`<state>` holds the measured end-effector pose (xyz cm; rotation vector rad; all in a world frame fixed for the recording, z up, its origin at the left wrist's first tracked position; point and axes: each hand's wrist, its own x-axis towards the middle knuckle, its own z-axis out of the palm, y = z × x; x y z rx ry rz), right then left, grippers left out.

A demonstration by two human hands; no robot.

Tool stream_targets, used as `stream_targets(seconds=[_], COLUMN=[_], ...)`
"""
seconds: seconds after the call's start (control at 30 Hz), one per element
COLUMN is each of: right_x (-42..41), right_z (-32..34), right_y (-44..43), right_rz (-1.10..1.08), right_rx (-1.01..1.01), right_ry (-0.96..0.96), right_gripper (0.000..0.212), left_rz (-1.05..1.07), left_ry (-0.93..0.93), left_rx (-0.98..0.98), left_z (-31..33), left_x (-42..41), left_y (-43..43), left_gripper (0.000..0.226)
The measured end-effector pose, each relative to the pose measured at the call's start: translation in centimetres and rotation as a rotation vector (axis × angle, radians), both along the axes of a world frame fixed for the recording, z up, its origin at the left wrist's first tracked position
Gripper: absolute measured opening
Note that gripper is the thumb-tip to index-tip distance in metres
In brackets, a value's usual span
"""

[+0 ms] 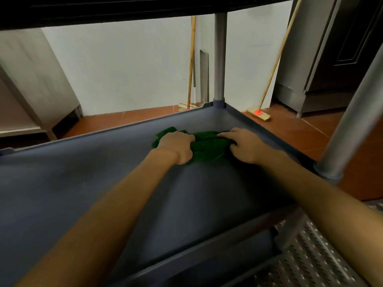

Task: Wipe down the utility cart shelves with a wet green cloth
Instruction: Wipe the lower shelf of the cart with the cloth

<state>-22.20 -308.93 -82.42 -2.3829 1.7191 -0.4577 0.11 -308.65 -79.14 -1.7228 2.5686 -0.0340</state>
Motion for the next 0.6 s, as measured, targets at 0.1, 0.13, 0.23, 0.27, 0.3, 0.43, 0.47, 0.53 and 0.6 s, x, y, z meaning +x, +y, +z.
stream_targets(seconds=[0.1,0.13,0.23,0.27,0.3,0.43,0.47,0.53,0.6], right_x=[0.4,0.5,0.6,0.6,0.7,1.0,1.0,1.0,1.0], right_z=[-0.2,-0.4,-0.1,0.0,0.3,0.7,0.8,0.9,1.0], right_y=[0.4,0.7,1.5,1.8,2.3,3.9,4.3,5.2,6.0], right_rz=[-0.027,-0.029,-0.030,-0.032,-0.033,-0.030,-0.033,-0.040,-0.040], right_rx=[-0.015,-0.012,0.026,0.042,0.054,0.082,0.094,0.112,0.125], right_ry=[-0.021,-0.022,-0.007,-0.004,-0.004,-0.031,-0.041,-0.056,-0.067], right_gripper=[0.040,0.039,0.039,0.038,0.038,0.037,0.037,0.037,0.038], left_rz=[0.023,0.026,0.035,0.039,0.042,0.071,0.077,0.083,0.091], left_ry=[0.027,0.041,0.081,0.087,0.088,0.102,0.114,0.138,0.156], left_rx=[0.001,0.012,0.056,0.067,0.074,0.077,0.076,0.080,0.088], left_z=[-0.2,-0.2,0.0,0.0,0.0,0.0,0.0,0.0,0.0], left_x=[0.0,0.1,0.5,0.6,0.6,0.5,0.5,0.5,0.5], left_y=[0.8,1.1,2.3,2.7,3.2,4.8,5.2,6.2,7.2], left_gripper=[0.019,0.020,0.025,0.026,0.028,0.029,0.028,0.028,0.029])
